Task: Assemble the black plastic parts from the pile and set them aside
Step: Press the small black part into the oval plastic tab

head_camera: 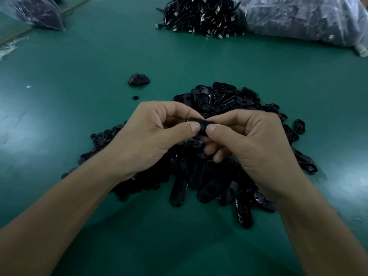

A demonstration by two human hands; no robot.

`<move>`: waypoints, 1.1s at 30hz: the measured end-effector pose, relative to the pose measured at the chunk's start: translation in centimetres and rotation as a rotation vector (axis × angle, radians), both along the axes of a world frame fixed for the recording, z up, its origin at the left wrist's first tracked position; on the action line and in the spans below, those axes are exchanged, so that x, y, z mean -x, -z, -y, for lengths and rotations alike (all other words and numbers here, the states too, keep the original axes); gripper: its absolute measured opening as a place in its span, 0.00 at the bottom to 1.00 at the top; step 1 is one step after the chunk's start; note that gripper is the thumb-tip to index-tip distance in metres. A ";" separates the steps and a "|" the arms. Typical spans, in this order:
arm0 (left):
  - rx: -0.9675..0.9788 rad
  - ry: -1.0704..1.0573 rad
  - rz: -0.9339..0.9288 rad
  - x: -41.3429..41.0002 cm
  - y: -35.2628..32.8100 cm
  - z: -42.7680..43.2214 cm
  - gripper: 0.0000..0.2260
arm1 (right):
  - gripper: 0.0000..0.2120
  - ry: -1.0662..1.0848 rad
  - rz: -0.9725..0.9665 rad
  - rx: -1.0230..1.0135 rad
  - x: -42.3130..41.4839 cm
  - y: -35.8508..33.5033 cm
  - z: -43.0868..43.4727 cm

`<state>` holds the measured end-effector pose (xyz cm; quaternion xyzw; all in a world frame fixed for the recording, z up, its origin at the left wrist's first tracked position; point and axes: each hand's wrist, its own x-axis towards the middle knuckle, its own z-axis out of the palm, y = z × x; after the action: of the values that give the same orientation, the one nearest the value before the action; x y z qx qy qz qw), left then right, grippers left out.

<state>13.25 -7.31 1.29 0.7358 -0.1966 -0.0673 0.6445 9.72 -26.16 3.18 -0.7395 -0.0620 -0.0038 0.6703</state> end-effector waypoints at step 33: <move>-0.007 -0.028 -0.001 0.2 0.3 0.3 0.03 | 0.04 -0.009 -0.064 0.023 -0.3 0.1 0.4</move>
<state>13.06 -7.64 1.02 0.7406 -0.1857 -0.0594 0.6431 10.03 -26.52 3.05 -0.7466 -0.0440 0.0239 0.6634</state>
